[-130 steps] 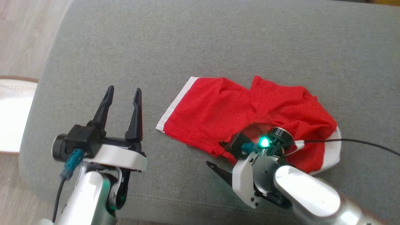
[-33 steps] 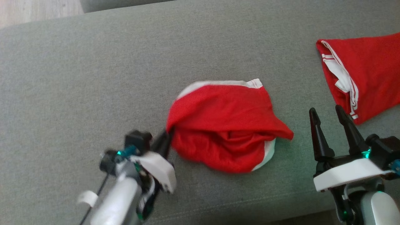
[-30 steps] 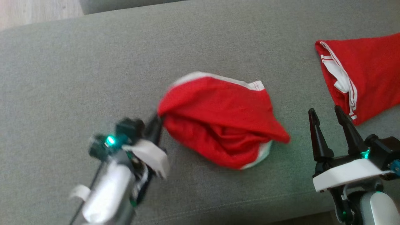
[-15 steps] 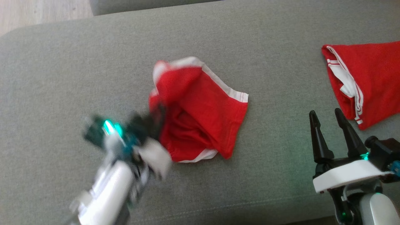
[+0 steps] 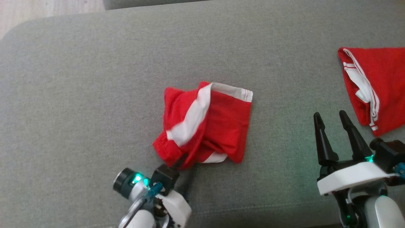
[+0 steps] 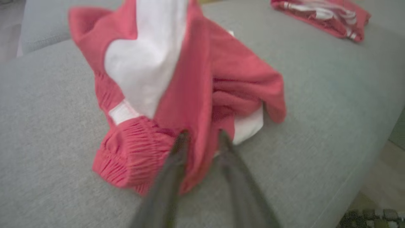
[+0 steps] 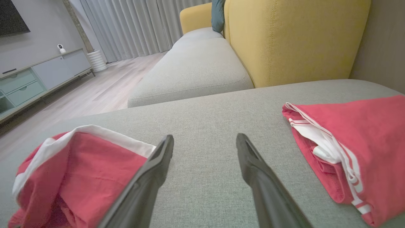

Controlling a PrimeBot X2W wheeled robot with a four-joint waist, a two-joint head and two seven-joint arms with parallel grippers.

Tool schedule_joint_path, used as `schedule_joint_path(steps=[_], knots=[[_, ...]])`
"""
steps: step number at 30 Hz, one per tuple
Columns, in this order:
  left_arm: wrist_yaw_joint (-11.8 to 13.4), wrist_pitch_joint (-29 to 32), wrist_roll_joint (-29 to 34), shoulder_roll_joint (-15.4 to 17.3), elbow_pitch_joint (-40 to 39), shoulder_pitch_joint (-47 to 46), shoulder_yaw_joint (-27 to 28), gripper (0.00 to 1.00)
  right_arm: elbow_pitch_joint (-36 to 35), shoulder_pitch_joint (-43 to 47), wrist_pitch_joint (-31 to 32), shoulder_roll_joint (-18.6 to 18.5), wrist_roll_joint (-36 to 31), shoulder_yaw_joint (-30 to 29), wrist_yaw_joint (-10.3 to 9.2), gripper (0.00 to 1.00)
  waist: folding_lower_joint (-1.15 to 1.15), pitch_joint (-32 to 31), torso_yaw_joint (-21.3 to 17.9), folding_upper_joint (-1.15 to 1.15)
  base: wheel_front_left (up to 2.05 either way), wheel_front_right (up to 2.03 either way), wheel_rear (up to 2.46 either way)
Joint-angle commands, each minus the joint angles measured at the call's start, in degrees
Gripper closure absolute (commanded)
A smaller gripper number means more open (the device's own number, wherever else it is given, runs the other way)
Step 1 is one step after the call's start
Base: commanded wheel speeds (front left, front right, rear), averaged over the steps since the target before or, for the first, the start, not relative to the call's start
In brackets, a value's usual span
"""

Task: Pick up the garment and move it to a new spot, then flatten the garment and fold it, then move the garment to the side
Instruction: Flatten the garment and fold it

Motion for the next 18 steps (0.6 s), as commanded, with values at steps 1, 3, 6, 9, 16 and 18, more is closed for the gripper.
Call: schedule_joint_path(steps=[1, 3, 6, 9, 16, 18], knots=[[-0.03, -2.18, -0.82, -0.75, -2.0, -1.1, 1.81, 0.0, -2.15, -1.52, 0.33, -0.64, -0.39, 0.74, 0.22, 0.0, 0.0, -0.36, 0.4, 0.0, 0.0, 0.0, 0.0], [0.37, -4.15, -1.61, -1.25, -3.04, -0.88, 2.44, 0.0, -2.39, -1.32, 0.64, -1.08, -0.83, 0.64, 0.22, 0.0, 0.0, -0.88, 0.82, 0.0, 0.0, 0.0, 0.0], [1.66, -6.24, -2.72, -1.48, -6.06, -0.43, 4.33, 0.0, -2.91, -1.08, 1.22, -1.5, -1.28, 0.47, 0.22, 0.0, 0.0, -1.69, 1.4, 0.0, 0.0, 0.0, 0.0], [3.33, -7.25, -4.22, -1.44, -10.02, 0.46, 7.21, 0.0, -3.35, -0.67, 1.78, -1.87, -1.61, 0.28, 0.22, 0.0, 0.0, -2.62, 1.99, 0.0, 0.0, 0.0, 0.0], [6.7, -7.76, -8.4, 0.48, -15.71, 2.7, 15.87, 0.0, -4.25, 0.6, 2.96, -2.59, -2.15, 0.41, 0.22, 0.0, 0.0, -4.63, 2.99, 0.0, 0.0, 0.0, 0.0], [7.27, -7.8, -9.31, 1.39, -16.42, 3.26, 18.1, 0.0, -4.44, 1.02, 3.26, -2.78, -2.24, 0.51, 0.22, 0.0, 0.0, -5.08, 3.17, 0.0, 0.0, 0.0, 0.0]])
